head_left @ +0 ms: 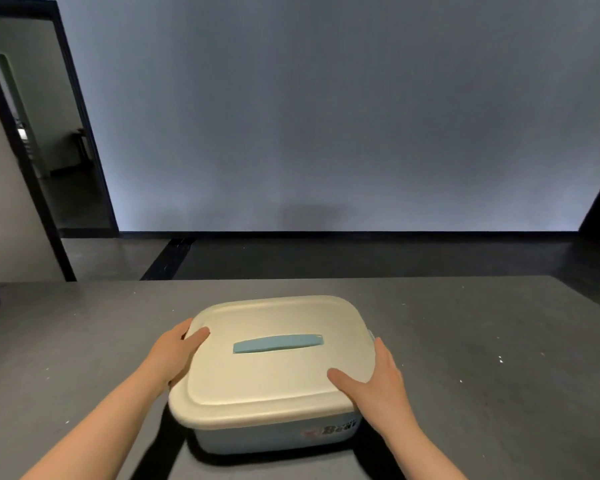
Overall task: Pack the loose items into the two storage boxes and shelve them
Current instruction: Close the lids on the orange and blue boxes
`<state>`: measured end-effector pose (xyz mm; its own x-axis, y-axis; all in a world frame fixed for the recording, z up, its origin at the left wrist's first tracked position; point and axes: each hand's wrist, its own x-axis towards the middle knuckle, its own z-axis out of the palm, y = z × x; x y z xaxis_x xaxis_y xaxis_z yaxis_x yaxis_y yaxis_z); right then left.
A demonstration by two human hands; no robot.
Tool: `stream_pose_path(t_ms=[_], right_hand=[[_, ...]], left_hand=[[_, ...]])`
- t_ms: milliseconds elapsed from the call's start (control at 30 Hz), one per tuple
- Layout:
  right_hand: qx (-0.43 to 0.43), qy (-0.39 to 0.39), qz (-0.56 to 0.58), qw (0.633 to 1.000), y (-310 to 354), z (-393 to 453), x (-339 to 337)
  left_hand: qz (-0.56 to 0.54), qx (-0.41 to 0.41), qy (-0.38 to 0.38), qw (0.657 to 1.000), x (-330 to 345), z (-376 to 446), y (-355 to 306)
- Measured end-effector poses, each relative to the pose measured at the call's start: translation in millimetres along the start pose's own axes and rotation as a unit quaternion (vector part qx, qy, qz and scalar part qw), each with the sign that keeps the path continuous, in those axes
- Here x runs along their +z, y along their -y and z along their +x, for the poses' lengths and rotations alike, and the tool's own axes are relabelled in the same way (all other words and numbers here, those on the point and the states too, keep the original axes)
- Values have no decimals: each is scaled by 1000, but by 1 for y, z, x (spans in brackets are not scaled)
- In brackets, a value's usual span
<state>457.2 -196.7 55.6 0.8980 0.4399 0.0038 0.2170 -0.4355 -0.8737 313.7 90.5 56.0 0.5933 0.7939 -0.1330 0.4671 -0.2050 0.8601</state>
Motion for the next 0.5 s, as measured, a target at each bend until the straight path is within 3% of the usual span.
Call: stream_pose_path(t_ms=[100, 200, 233, 300, 400, 500], right_hand=[[51, -4, 112, 992, -8, -3, 4], [97, -13, 221, 970, -13, -1, 7], [108, -18, 247, 963, -14, 1, 9], [135, -41, 289, 947, -17, 4, 13], [136, -89, 281, 946, -18, 8, 16], [105, -111, 249, 957, -16, 10, 16]], left_hand=[[102, 20, -59, 993, 7, -4, -4], [339, 137, -178, 914, 19, -17, -13], [354, 189, -170, 900, 29, -25, -19], [335, 246, -82, 906, 62, -46, -34], [373, 279, 21, 884, 114, -66, -53], [402, 268, 62, 873, 131, -68, -62]])
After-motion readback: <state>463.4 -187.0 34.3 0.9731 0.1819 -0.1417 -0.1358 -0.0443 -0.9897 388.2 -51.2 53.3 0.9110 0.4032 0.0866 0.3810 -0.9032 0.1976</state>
